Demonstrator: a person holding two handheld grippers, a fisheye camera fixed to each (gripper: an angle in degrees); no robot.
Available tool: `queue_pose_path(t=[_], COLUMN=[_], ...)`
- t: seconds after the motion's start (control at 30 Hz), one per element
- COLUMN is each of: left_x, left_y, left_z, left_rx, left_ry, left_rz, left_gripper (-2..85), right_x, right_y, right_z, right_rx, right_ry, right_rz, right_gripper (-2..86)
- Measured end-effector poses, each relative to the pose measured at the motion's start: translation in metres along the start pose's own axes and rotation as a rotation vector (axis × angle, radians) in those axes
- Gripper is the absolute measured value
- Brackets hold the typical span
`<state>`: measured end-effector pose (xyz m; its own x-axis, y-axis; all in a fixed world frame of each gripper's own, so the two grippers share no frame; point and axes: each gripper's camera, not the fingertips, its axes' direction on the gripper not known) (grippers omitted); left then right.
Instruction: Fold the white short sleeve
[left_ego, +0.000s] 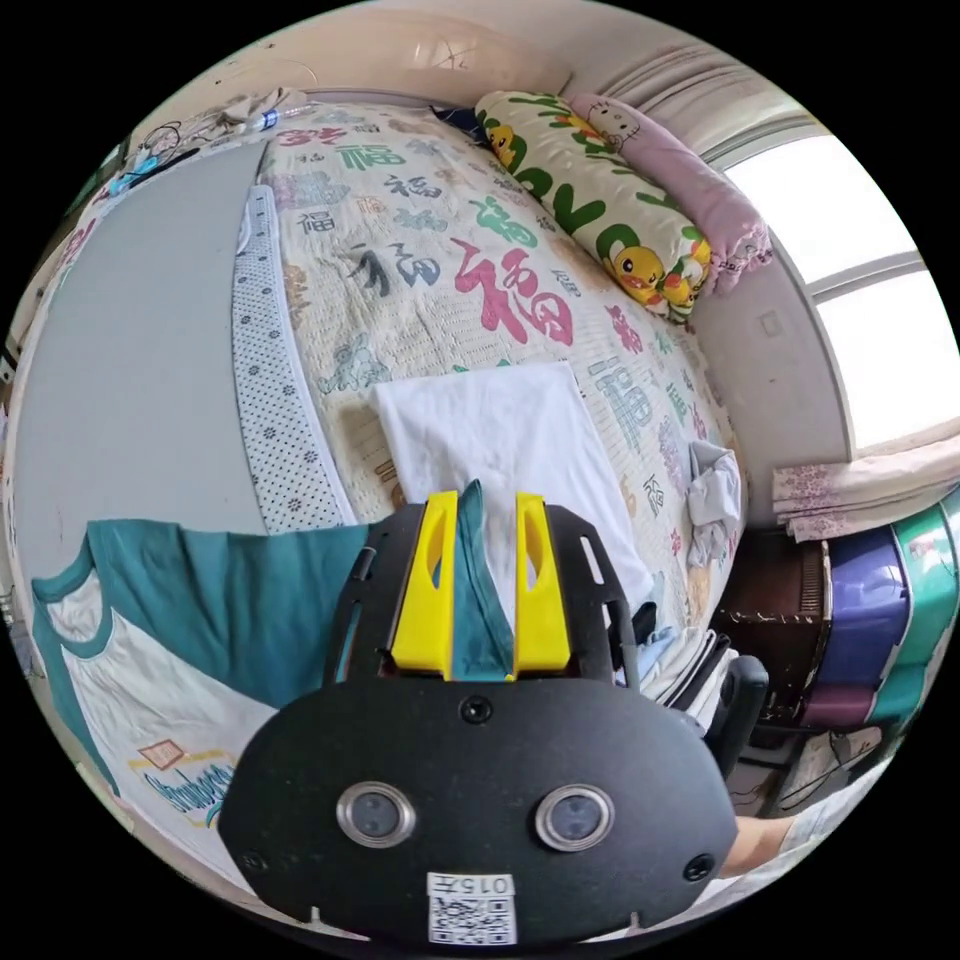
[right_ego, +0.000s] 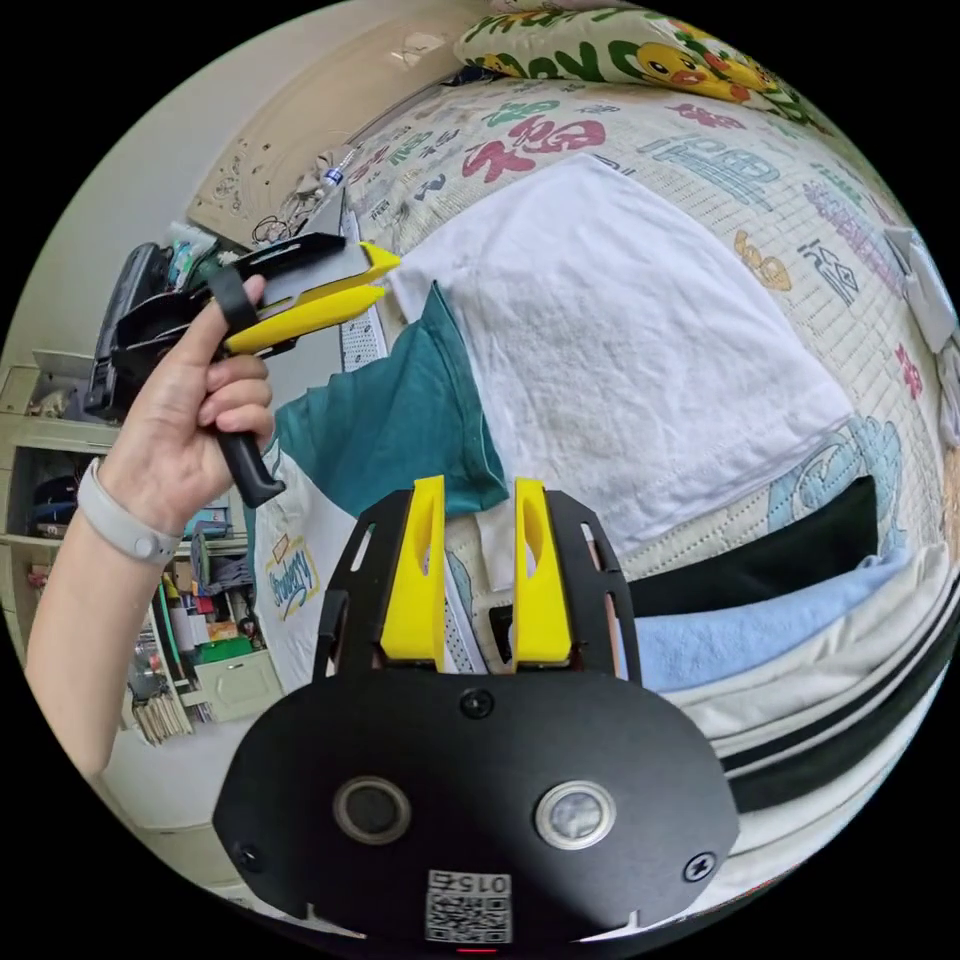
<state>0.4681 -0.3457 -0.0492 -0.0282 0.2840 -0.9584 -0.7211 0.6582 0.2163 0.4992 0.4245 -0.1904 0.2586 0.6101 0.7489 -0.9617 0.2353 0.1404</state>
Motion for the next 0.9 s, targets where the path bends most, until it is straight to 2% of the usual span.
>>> queue_pose_path(t=[0.23, 0.47, 0.57, 0.7, 0.8, 0.9], left_x=[0.003, -0.001, -0.013, -0.055, -0.092, -0.126], left_y=[-0.018, -0.008, 0.012, 0.070, 0.132, 0.202], left_z=[0.020, -0.001, -0.041, -0.127, -0.187, -0.228], left_rx=[-0.075, -0.018, 0.091, 0.255, 0.338, 0.337], left_ry=[-0.080, -0.066, -0.044, -0.001, 0.008, -0.039], left_rz=[-0.075, -0.102, -0.112, -0.170, -0.218, -0.279], left_gripper=[7.7, 1.3, 0.5, 0.2, 0.1, 0.1], right_x=[0.001, 0.003, -0.004, -0.036, -0.061, -0.085], right_y=[0.001, 0.008, 0.015, 0.027, 0.040, 0.058], right_z=[-0.020, -0.050, -0.075, -0.117, -0.137, -0.140], right_rx=[-0.051, -0.040, 0.002, 0.040, -0.012, -0.107], right_ry=[-0.039, -0.051, -0.092, -0.164, -0.243, -0.300], right_rz=[-0.029, -0.032, -0.100, -0.355, -0.517, -0.620], right_gripper=[8.3, 2.0, 1.0, 0.5, 0.5, 0.5])
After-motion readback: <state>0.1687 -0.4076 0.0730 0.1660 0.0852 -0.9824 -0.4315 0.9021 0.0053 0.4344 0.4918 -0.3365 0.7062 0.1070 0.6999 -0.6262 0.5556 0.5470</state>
